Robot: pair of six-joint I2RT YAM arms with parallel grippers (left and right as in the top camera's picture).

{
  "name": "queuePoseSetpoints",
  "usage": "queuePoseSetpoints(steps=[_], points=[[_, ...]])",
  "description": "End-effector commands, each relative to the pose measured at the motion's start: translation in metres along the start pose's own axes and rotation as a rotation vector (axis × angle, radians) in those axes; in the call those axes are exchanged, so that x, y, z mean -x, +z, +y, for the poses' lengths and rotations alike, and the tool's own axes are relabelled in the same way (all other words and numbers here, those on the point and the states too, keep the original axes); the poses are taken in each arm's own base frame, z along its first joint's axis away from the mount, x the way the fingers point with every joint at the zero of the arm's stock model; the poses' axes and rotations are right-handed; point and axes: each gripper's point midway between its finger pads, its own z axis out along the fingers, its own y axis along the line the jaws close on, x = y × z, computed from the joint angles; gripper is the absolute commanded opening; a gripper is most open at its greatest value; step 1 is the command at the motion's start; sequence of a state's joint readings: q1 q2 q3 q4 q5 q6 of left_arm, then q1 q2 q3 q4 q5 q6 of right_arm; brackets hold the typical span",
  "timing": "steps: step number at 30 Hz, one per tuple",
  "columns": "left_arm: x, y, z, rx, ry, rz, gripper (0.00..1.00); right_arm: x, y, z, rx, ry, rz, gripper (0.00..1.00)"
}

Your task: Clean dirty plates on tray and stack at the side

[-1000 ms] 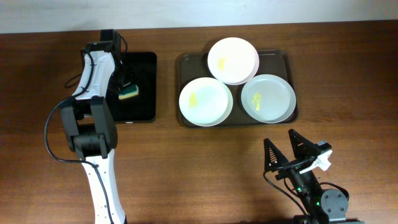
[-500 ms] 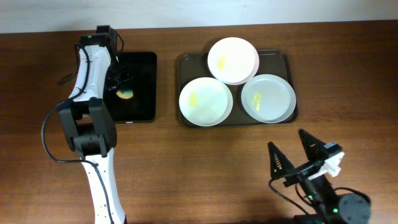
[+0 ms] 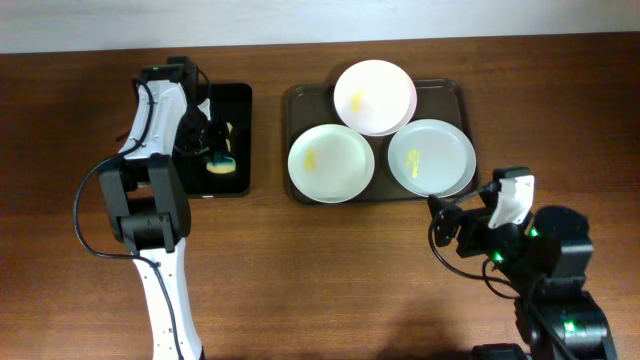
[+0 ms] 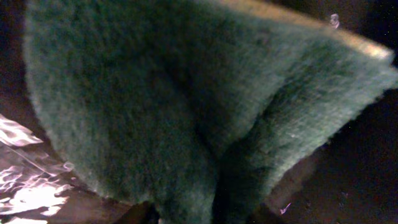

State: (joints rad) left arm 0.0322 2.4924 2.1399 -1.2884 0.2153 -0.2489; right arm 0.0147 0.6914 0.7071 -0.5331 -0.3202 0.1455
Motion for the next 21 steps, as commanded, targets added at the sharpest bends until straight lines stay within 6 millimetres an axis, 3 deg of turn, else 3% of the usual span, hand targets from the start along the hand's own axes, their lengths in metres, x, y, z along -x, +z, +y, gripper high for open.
queuePoseSetpoints(steps=[1,5,8,15,19,21], points=[[0.005,0.007,0.02,0.109,0.013,-0.029,0.97,0.018,-0.007,0.011,0.036,-0.029,-0.031,0.99],[0.017,-0.004,0.022,0.104,0.008,-0.075,1.0,0.029,-0.013,0.015,0.044,-0.038,-0.057,0.98],[0.026,-0.013,0.019,0.091,0.009,-0.109,0.92,0.027,-0.012,0.015,0.046,-0.035,-0.047,0.98],[0.016,-0.008,-0.003,0.005,0.028,-0.067,0.27,0.012,-0.003,0.021,0.098,0.044,0.035,0.98],[0.008,0.002,-0.008,0.012,0.04,-0.043,0.12,0.004,0.004,0.026,0.143,0.062,0.085,0.98],[0.008,0.005,-0.006,0.024,0.041,-0.044,0.0,0.001,0.01,0.024,0.139,0.069,0.104,0.98]])
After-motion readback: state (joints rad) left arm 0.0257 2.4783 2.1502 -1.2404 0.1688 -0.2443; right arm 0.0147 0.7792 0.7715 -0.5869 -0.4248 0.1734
